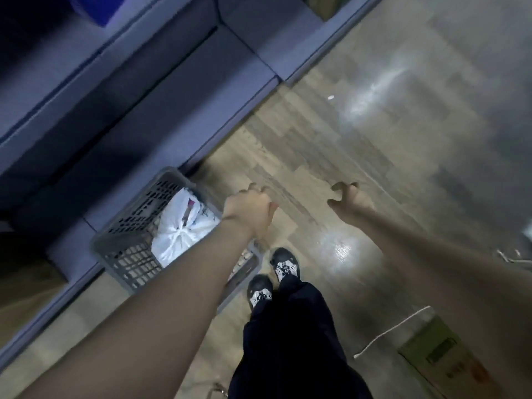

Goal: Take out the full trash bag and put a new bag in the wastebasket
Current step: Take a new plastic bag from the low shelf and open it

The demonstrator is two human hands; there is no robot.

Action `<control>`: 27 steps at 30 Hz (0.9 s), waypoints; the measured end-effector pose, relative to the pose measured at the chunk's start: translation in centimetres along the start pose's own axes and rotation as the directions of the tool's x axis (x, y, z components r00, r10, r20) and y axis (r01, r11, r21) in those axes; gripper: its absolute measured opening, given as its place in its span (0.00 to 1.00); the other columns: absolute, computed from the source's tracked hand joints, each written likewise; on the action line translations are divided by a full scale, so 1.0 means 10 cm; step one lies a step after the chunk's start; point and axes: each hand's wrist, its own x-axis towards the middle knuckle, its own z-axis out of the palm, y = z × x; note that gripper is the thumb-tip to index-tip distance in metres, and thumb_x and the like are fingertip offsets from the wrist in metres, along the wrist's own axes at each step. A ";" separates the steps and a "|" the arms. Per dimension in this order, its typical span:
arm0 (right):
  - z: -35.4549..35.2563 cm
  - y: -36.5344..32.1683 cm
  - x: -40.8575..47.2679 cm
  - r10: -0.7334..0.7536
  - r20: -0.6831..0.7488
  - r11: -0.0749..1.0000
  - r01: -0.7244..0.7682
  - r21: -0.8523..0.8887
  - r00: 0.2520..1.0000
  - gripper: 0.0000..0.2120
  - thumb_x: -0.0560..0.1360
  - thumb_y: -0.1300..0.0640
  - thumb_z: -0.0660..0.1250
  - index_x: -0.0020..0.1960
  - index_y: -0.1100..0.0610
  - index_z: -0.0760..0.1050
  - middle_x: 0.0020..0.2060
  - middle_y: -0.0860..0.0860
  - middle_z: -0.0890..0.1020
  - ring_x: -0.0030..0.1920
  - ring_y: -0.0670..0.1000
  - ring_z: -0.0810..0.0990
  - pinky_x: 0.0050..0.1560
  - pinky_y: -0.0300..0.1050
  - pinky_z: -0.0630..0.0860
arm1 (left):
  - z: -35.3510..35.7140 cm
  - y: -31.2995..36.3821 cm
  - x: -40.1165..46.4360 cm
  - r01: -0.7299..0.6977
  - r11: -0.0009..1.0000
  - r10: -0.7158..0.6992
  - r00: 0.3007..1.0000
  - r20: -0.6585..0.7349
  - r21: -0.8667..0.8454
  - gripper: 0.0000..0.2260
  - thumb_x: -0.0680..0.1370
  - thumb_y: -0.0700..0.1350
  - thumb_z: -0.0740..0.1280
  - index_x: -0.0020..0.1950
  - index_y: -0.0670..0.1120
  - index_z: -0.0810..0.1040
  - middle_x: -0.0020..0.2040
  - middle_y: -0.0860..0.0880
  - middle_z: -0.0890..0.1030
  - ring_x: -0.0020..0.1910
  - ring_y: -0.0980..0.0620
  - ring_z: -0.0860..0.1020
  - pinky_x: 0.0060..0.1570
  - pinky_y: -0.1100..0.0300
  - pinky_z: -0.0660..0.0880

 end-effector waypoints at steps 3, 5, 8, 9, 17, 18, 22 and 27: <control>-0.44 0.25 -0.13 0.035 -0.095 0.995 -0.026 0.097 0.995 0.20 0.77 0.56 0.63 0.68 0.55 0.69 0.67 0.60 0.66 0.62 0.61 0.75 0.61 0.46 0.70 | -0.44 0.43 0.21 -0.109 0.993 0.112 0.989 -0.093 0.040 0.19 0.82 0.54 0.51 0.63 0.43 0.70 0.60 0.40 0.74 0.57 0.39 0.77 0.52 0.51 0.72; -0.67 0.46 -0.27 0.070 -0.143 0.987 -0.048 0.152 0.987 0.20 0.76 0.56 0.63 0.68 0.55 0.69 0.66 0.60 0.67 0.62 0.61 0.74 0.62 0.46 0.69 | -0.64 0.75 0.26 -0.183 0.980 0.192 0.974 -0.123 0.078 0.19 0.82 0.54 0.52 0.62 0.43 0.71 0.59 0.40 0.75 0.57 0.39 0.77 0.52 0.51 0.73; -0.89 0.86 -0.55 0.155 -0.170 0.970 -0.117 0.214 0.973 0.21 0.76 0.55 0.63 0.69 0.55 0.68 0.66 0.60 0.67 0.63 0.60 0.74 0.63 0.45 0.69 | -0.83 1.21 0.23 -0.289 0.947 0.303 0.949 -0.089 0.142 0.19 0.82 0.54 0.51 0.63 0.43 0.71 0.60 0.40 0.74 0.58 0.40 0.76 0.52 0.51 0.72; -0.93 1.03 -0.65 0.194 -0.164 0.960 -0.153 0.235 0.967 0.22 0.76 0.55 0.63 0.69 0.55 0.68 0.67 0.59 0.66 0.63 0.59 0.74 0.63 0.45 0.69 | -0.86 1.35 0.21 -0.323 0.931 0.338 0.939 -0.069 0.169 0.19 0.82 0.55 0.51 0.63 0.43 0.71 0.60 0.41 0.73 0.58 0.40 0.76 0.52 0.51 0.72; -1.53 2.55 -1.40 0.473 -0.155 0.829 -0.378 0.413 0.868 0.22 0.75 0.57 0.64 0.68 0.58 0.69 0.64 0.63 0.71 0.66 0.60 0.68 0.65 0.48 0.67 | -1.28 2.35 0.13 -0.475 0.792 0.490 0.869 0.064 0.383 0.20 0.82 0.55 0.49 0.64 0.43 0.70 0.63 0.41 0.72 0.61 0.41 0.75 0.55 0.51 0.72; -1.63 2.73 -1.48 0.509 -0.164 0.804 -0.398 0.442 0.845 0.22 0.74 0.57 0.64 0.67 0.58 0.70 0.64 0.63 0.71 0.66 0.59 0.69 0.65 0.47 0.67 | -1.38 2.50 0.14 -0.480 0.781 0.498 0.865 0.065 0.399 0.20 0.82 0.55 0.49 0.64 0.43 0.70 0.63 0.41 0.72 0.61 0.41 0.75 0.56 0.51 0.72; -2.08 3.27 -1.66 0.606 -0.181 0.721 -0.440 0.535 0.774 0.22 0.74 0.56 0.64 0.67 0.57 0.70 0.64 0.62 0.71 0.65 0.58 0.70 0.64 0.46 0.67 | -1.82 3.22 0.19 -0.518 0.735 0.564 0.825 0.029 0.437 0.20 0.82 0.55 0.50 0.64 0.42 0.70 0.62 0.41 0.72 0.62 0.40 0.75 0.56 0.50 0.71; -2.74 3.70 -1.64 0.607 -0.202 0.715 -0.418 0.561 0.768 0.22 0.74 0.56 0.64 0.68 0.56 0.69 0.67 0.61 0.70 0.66 0.58 0.70 0.63 0.44 0.68 | -2.39 4.03 0.29 -0.570 0.707 0.626 0.779 0.004 0.420 0.21 0.82 0.56 0.51 0.66 0.43 0.69 0.63 0.41 0.70 0.62 0.39 0.74 0.56 0.49 0.71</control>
